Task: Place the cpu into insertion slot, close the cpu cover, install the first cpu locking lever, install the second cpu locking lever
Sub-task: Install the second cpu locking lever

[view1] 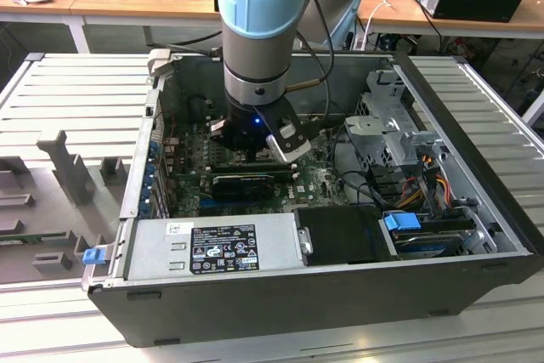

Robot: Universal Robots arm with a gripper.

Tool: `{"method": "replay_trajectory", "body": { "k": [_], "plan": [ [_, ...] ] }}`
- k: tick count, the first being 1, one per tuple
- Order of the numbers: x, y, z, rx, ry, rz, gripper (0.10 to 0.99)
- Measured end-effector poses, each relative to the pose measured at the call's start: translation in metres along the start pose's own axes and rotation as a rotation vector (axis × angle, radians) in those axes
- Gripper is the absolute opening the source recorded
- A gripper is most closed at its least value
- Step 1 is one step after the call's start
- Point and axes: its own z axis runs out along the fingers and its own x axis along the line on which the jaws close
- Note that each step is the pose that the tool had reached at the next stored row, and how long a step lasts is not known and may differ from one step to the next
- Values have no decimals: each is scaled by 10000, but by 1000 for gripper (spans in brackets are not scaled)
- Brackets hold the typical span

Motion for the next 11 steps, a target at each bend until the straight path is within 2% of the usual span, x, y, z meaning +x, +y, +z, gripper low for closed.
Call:
{"method": "replay_trajectory", "body": {
  "k": [3, 5, 8, 9, 11],
  "plan": [
    [58, -15, -2, -124, -2, -4, 106],
    [104, -29, -4, -256, -5, -8, 106],
    [204, -61, 6, -649, -10, -39, 106],
    [239, -76, 10, -696, -13, -38, 106],
    [252, -89, 34, -711, -15, -38, 106]
  ]
}}
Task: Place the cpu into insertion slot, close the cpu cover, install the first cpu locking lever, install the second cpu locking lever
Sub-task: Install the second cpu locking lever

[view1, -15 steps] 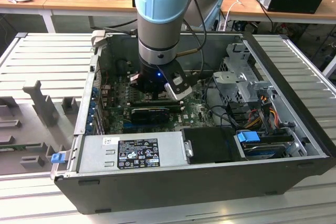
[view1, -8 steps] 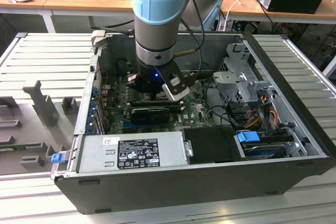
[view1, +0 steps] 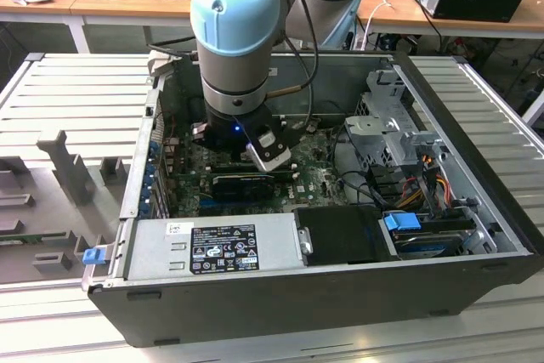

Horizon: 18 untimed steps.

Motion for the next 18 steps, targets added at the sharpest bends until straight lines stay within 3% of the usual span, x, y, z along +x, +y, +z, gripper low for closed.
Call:
{"method": "replay_trajectory", "body": {
  "k": [7, 12, 18],
  "plan": [
    [52, -43, 146, -10, -6, 23, 106],
    [51, -2, 196, -37, -8, 23, 106],
    [52, 29, 271, -174, -11, 26, 106]
  ]
}}
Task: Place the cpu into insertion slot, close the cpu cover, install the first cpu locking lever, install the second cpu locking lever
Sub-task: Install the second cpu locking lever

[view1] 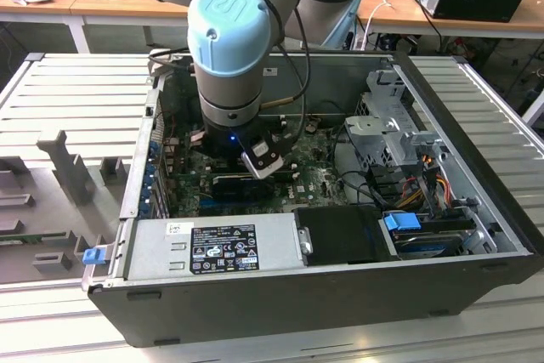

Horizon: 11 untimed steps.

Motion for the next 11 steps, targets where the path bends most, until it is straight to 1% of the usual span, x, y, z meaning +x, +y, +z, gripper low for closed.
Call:
{"method": "replay_trajectory", "body": {
  "k": [1, 3, 8, 11],
  "plan": [
    [1, 0, 0, -9, 0, -1, 106],
    [1, 14, -36, -21, -5, -2, 106],
    [2, 64, -172, -5, -2, 1, 106],
    [2, 74, -203, -5, -1, 0, 106]
  ]
}}
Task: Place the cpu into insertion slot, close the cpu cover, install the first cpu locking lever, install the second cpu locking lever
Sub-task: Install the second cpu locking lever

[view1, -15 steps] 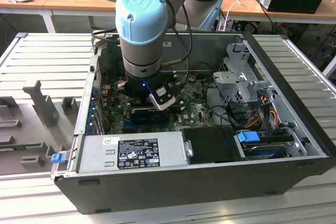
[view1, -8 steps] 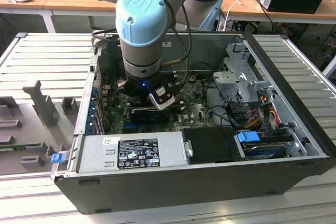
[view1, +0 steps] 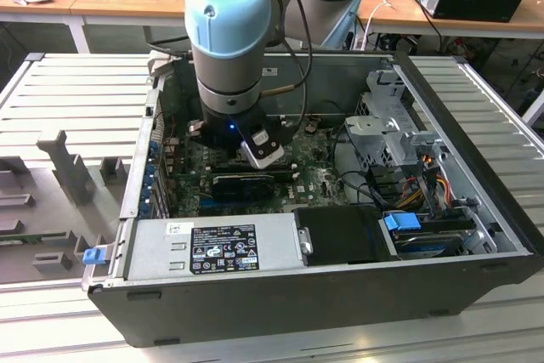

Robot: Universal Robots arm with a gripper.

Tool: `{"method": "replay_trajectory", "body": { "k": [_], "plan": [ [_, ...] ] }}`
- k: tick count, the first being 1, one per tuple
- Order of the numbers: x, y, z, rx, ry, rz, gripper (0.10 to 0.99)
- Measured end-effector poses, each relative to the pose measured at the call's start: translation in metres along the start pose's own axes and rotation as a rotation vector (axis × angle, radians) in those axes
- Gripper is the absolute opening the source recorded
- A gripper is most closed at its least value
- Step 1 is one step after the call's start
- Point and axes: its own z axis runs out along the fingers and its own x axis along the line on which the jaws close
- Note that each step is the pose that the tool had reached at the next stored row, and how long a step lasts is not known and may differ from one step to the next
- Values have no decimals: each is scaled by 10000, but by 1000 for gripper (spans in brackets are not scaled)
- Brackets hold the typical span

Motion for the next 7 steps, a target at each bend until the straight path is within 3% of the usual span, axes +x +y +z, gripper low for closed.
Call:
{"method": "replay_trajectory", "body": {
  "k": [7],
  "plan": [
    [-2, 32, -90, 8, 0, 0, 106]
  ]
}}
